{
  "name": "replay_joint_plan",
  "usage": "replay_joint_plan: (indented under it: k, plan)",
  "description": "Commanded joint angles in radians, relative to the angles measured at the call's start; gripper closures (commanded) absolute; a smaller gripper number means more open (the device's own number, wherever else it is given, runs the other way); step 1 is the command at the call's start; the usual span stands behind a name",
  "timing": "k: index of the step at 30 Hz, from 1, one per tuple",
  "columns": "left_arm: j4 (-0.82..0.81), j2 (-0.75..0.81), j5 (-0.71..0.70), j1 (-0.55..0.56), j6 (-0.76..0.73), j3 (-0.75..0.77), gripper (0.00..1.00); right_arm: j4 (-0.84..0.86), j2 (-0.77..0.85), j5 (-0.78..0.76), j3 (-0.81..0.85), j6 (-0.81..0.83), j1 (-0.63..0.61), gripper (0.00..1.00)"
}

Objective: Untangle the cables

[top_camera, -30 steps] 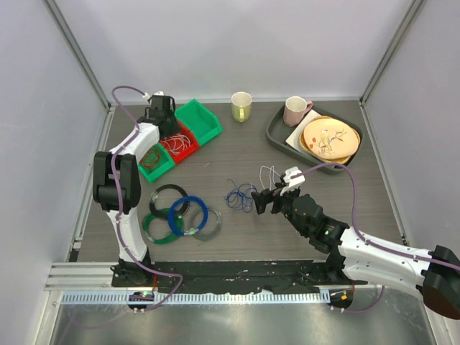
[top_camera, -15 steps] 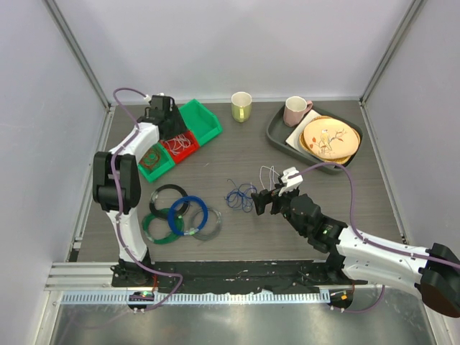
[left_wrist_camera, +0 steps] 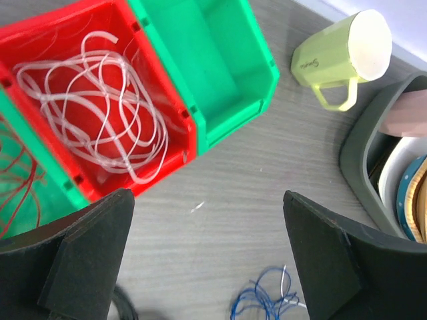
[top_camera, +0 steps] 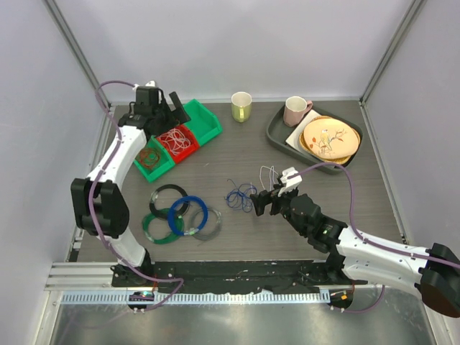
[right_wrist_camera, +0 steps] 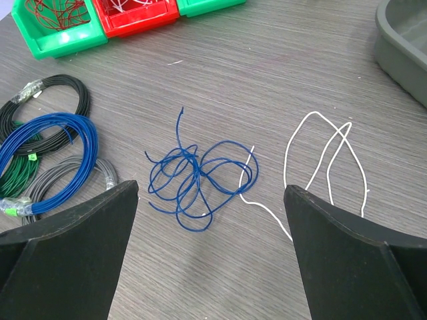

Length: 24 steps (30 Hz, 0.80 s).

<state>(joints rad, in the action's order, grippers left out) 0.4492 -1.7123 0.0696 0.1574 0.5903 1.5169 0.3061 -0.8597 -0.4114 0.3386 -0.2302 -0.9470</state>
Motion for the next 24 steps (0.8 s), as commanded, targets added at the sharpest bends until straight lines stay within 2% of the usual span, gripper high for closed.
replay_joint_plan:
  k: [1,5,8,9,12,16,19,24]
  plan:
    - [0.161,0.088,-0.057,0.019,0.054,-0.01,0.01,0.025,0.011,0.017,0.042,0.002,-0.003,0.04]
    - [0.091,0.236,-0.06,0.094,0.039,-0.159,0.0,0.03,0.007,0.006,0.042,-0.017,-0.003,0.04]
    - [0.085,0.37,-0.188,0.23,0.019,-0.256,0.0,0.019,-0.016,-0.004,0.051,-0.04,-0.003,0.03]
    - [0.076,0.447,-0.203,0.301,0.017,-0.288,0.0,0.015,-0.027,-0.007,0.057,-0.043,-0.001,0.03]
    - [0.02,0.595,-0.203,0.394,0.023,-0.441,0.0,-0.01,-0.08,0.017,0.083,-0.043,-0.003,0.03]
    - [-0.047,0.768,-0.171,0.433,0.06,-0.685,0.0,-0.016,-0.174,0.069,0.122,-0.041,-0.001,0.03]
    - [-0.081,0.844,-0.185,0.435,0.068,-0.794,0.0,-0.024,-0.269,0.056,0.151,-0.061,-0.003,0.04]
    - [-0.079,0.885,-0.153,0.433,0.077,-0.853,0.0,-0.073,-0.441,0.072,0.252,-0.106,-0.003,0.07]
